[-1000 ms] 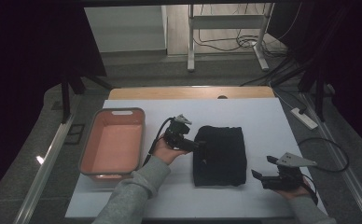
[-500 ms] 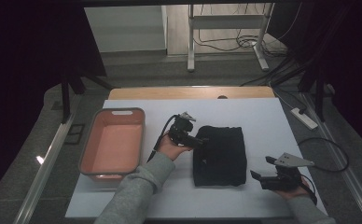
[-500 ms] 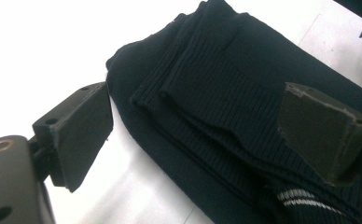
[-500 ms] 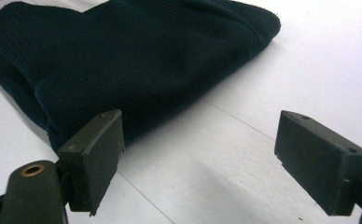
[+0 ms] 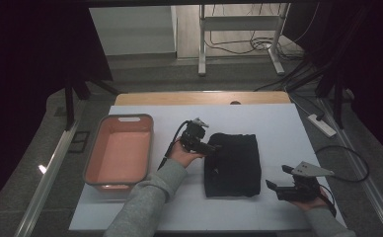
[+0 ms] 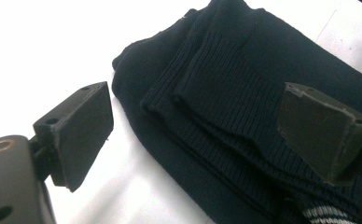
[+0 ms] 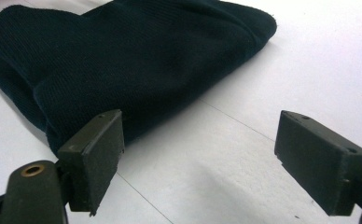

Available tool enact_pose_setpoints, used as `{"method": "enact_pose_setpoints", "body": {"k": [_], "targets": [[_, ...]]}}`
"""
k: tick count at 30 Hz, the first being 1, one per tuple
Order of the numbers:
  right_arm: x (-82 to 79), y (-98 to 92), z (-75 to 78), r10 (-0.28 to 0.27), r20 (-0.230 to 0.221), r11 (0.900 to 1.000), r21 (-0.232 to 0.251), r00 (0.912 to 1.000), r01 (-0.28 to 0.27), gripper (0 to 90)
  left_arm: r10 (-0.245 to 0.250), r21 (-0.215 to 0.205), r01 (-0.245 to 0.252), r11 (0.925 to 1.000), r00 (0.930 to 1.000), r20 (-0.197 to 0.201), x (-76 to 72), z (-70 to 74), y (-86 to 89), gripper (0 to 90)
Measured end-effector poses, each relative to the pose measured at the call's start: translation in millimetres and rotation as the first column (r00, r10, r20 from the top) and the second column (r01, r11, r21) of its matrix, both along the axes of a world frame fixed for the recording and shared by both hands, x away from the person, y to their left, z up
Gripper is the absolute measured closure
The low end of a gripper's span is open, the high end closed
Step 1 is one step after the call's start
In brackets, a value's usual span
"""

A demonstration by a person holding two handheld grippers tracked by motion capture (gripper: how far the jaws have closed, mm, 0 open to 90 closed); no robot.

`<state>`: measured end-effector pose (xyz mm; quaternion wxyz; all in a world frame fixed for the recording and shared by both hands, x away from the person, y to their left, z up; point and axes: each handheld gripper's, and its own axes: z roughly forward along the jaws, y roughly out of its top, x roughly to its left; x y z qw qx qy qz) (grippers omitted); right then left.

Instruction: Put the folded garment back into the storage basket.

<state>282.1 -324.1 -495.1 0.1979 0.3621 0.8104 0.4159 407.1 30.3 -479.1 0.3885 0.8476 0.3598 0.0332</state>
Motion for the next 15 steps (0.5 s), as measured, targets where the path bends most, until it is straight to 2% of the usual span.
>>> {"method": "enact_pose_setpoints", "body": {"k": [15], "targets": [[0.0, -0.3, 0.0, 0.002, 0.000, 1.000, 0.003, 1.0000, -0.002, 16.5, 0.001, 0.021, -0.001, 0.9998, 0.9999, -0.016, 13.8, -10.2, -9.2, 10.4]]}}
